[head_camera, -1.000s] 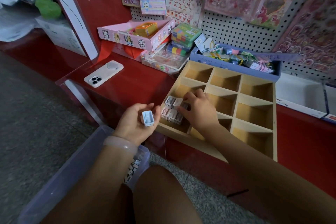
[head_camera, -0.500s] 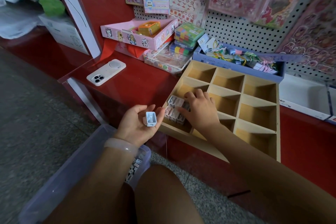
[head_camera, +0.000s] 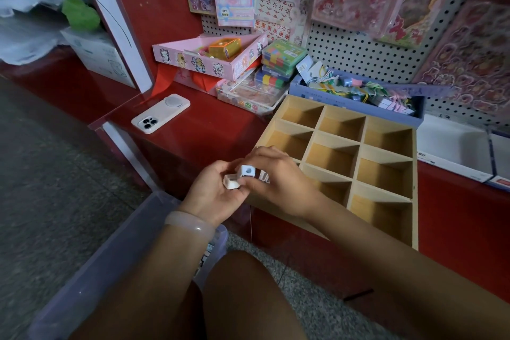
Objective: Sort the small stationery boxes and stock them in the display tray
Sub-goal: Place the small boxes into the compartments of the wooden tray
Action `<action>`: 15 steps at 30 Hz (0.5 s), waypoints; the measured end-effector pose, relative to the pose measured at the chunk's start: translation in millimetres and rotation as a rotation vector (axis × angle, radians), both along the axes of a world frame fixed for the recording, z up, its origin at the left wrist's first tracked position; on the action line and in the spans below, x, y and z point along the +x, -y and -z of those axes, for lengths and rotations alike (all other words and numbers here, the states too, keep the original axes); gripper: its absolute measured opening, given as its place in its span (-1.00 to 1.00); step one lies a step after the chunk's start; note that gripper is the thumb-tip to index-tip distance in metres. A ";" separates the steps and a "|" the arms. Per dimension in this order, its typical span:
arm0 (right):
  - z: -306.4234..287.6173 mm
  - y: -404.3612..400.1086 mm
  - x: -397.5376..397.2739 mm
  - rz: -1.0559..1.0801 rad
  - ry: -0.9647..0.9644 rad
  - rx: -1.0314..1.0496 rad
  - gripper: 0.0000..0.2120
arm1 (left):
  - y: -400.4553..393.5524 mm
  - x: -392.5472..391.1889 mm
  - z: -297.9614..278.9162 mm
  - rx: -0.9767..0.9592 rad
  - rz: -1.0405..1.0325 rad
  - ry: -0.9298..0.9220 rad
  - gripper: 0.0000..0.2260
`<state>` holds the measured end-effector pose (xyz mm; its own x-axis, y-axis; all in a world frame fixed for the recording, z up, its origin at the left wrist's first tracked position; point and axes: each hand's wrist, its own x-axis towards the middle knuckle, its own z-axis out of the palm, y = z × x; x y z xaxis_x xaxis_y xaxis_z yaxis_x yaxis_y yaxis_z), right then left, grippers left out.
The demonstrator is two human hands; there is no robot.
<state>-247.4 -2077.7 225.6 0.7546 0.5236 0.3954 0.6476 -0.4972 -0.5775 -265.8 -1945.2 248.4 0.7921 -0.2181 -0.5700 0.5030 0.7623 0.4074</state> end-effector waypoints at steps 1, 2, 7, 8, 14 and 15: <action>-1.8 3.7 0.4 0.028 -0.013 0.021 -0.79 | 0.9 0.7 2.3 0.010 0.011 -0.005 -0.80; -3.2 8.0 1.4 0.080 -0.020 0.045 -0.77 | 1.8 1.5 4.9 0.032 0.018 -0.018 -0.80; 1.2 20.3 6.7 0.178 0.019 -0.088 -0.67 | 10.5 1.5 11.9 0.299 0.200 0.088 -0.75; 3.3 20.9 5.8 0.152 0.052 -0.130 -0.66 | 12.5 1.8 11.3 0.361 0.228 0.124 -0.77; 7.5 28.8 2.1 0.056 0.028 -0.169 -0.40 | 14.1 1.2 12.0 0.571 0.219 0.183 -0.97; 7.1 30.8 2.8 0.066 -0.009 -0.120 -0.43 | 13.9 0.9 11.8 0.587 0.210 0.199 -0.96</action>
<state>-244.6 -2108.5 218.5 0.7921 0.5157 0.3264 0.6064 -0.6041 -0.5171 -264.8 -1959.1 236.5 0.8692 -0.0766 -0.4885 0.4891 0.2785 0.8266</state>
